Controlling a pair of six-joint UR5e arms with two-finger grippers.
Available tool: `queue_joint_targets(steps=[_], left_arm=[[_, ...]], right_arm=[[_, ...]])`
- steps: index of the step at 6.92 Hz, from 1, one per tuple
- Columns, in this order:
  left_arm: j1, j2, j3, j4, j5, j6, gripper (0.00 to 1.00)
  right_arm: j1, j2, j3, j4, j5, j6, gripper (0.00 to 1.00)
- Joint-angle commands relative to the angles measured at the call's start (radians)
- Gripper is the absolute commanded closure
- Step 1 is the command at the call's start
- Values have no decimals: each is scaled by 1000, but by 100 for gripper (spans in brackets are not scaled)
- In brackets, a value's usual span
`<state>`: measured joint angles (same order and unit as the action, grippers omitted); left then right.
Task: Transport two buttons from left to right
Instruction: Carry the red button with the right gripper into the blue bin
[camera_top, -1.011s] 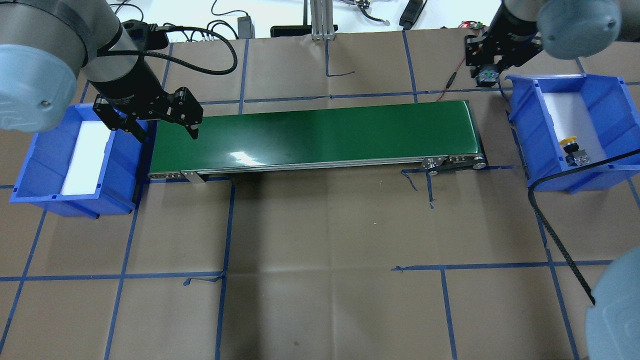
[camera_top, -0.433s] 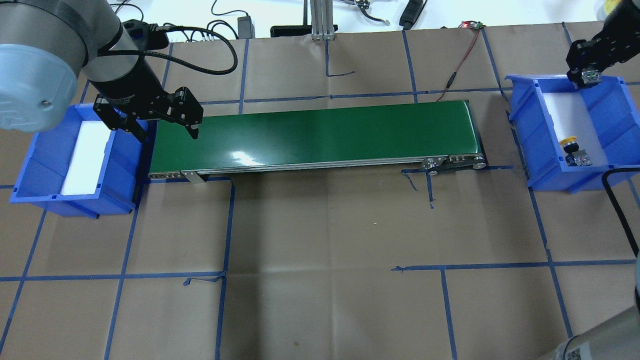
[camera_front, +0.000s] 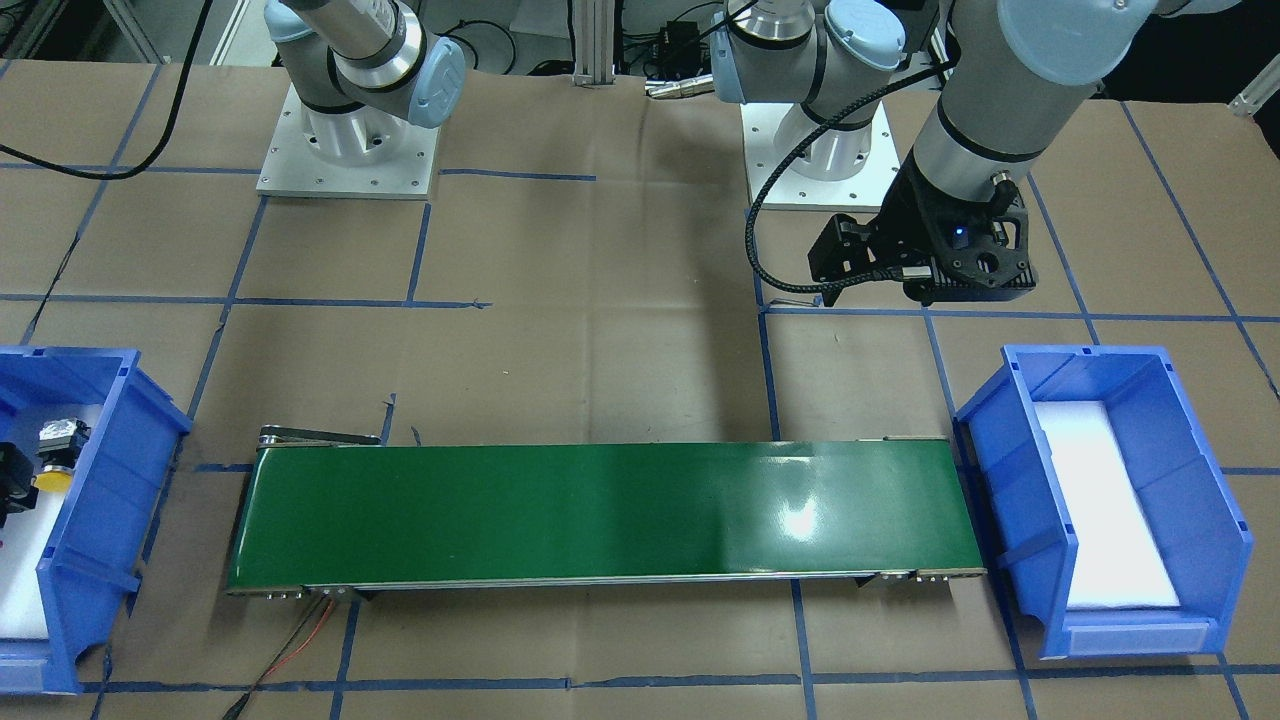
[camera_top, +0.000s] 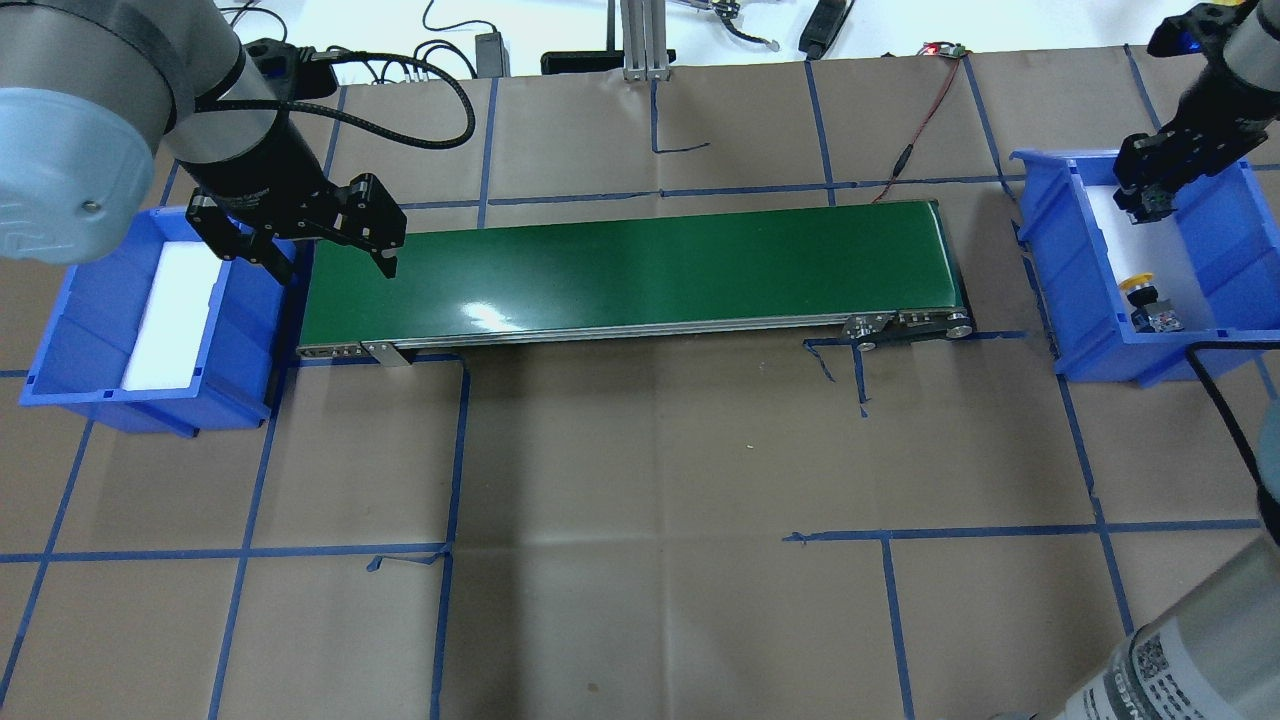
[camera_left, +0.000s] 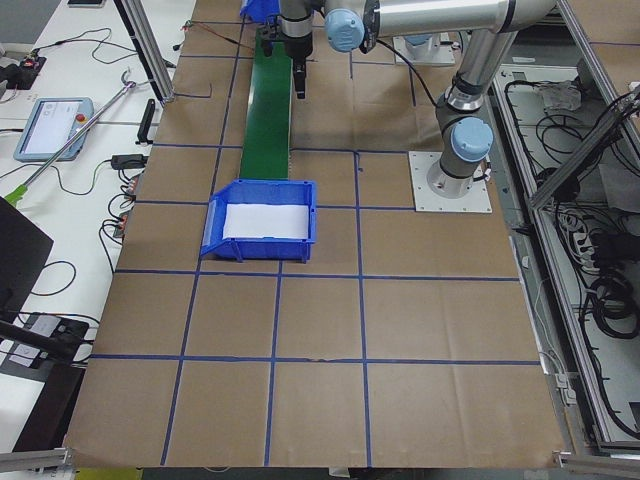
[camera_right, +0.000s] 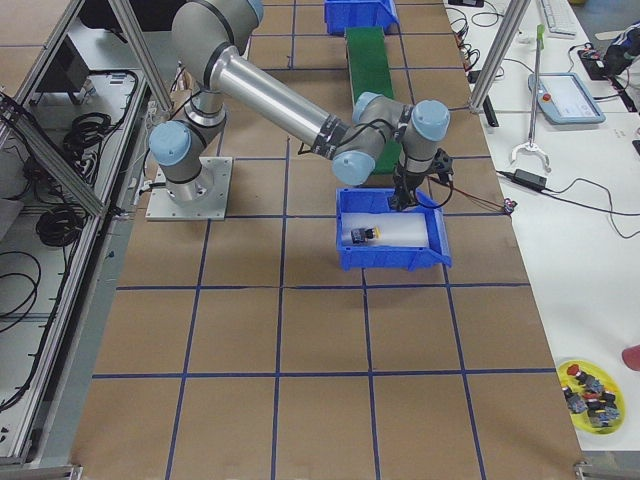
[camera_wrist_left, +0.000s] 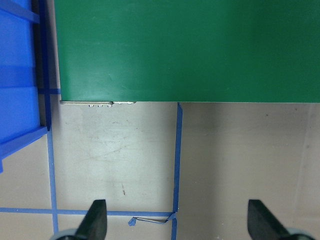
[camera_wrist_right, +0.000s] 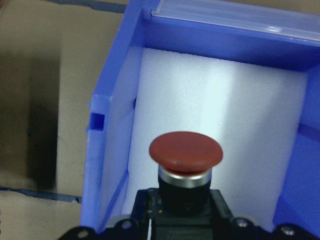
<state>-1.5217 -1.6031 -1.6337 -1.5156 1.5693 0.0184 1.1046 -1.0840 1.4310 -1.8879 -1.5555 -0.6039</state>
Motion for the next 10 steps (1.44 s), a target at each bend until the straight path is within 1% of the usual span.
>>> queue_joint_targets(steps=[1,3,4,5,6,7,9,10], left_arm=[[0,0,0,0,0,0,0],[0,0,0,0,0,0,0],[0,0,-1,0,2,0,0],[0,0,0,0,0,0,0],[0,0,-1,0,0,0,0],[0,0,0,2,0,0,0],[0,0,-1,0,0,0,0],[0,0,-1,0,0,0,0]], right_arm=[[-14,64,-4,-69,-2,-4,96],[-14,94,-1,-82,-18,-4,95],[-15,113,2,-85,-34,-4,92],[-14,122,2,-85,-73,-4,86],[-14,125,-4,-88,-61,-2,28],[-12,124,-4,-95,-52,1,2],[-9,113,-15,-96,-55,-5,1],[-5,81,-39,-79,-72,1,1]])
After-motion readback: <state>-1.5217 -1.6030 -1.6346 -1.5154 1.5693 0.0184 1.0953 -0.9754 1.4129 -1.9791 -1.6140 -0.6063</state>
